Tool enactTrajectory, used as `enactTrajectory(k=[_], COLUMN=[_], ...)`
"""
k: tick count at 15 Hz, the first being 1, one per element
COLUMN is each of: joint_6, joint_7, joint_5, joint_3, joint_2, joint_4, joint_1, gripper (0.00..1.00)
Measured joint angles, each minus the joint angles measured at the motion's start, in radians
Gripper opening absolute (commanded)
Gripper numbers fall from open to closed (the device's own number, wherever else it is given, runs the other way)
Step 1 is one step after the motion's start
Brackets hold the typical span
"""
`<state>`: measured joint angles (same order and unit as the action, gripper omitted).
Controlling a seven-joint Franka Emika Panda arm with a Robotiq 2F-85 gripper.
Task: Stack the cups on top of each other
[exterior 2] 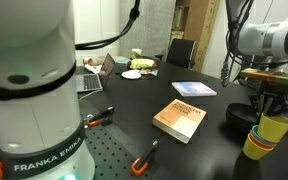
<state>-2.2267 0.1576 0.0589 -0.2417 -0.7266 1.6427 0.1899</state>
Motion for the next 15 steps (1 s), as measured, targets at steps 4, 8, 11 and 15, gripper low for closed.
enactTrajectory(k=[4,8,11,15], joint_6=[0.035,0.054,0.06,0.06], joint_7=[0.0,-0.001,-0.001,-0.001], joint_5=[0.012,0.012,0.012,0.012], joint_3=[0.0,0.001,0.007,0.017], joint_2=[-0.018,-0.039,-0.064,-0.082], joint_4=[-0.055,-0.085,-0.103,-0.128], joint_1=[0.0,0.001,0.001,0.001], gripper=[0.01,0.01,0.01,0.3])
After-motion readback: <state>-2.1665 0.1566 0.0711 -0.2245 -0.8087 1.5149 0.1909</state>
